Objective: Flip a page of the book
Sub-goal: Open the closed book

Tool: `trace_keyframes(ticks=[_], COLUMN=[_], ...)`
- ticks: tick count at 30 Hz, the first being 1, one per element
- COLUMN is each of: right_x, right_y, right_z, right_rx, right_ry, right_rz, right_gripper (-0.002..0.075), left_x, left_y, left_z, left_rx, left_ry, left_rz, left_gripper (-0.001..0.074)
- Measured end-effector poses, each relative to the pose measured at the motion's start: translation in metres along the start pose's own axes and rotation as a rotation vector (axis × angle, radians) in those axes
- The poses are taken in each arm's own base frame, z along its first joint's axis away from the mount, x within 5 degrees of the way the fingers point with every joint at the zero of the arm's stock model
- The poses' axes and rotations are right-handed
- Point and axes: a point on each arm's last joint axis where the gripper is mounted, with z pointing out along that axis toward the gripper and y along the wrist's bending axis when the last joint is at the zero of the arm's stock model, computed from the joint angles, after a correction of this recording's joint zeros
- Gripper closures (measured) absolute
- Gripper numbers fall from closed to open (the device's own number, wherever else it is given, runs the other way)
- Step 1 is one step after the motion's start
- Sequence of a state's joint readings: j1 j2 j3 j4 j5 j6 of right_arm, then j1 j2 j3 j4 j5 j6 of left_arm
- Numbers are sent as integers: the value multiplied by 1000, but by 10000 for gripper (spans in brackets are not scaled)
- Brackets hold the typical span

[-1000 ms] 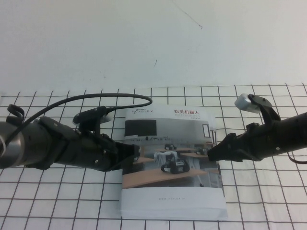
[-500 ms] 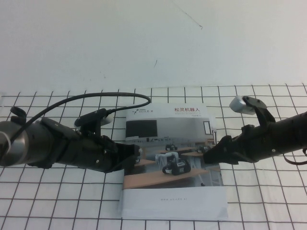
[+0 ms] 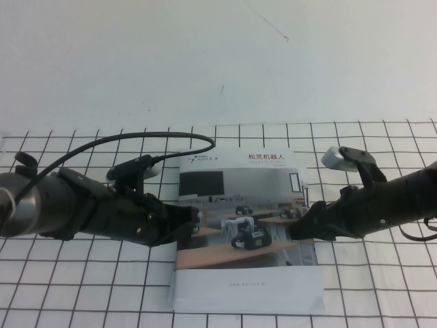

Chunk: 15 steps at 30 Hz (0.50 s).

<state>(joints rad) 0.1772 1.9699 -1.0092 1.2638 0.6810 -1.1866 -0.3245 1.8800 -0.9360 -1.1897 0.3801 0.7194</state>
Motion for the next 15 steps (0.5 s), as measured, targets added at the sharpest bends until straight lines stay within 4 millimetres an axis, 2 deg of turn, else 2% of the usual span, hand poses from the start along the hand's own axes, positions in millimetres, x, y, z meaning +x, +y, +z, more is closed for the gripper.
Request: trace_keyframes(ticks=[15], right_x=[1], right_y=[6], right_z=[-1], right_rx=[-73], right_ry=[8], right_rz=[-7], right_gripper=[223], left_x=[0], left_y=[0], left_z=[0], left_rx=[0], left_ry=[0], left_rz=[9], left_gripper=[738])
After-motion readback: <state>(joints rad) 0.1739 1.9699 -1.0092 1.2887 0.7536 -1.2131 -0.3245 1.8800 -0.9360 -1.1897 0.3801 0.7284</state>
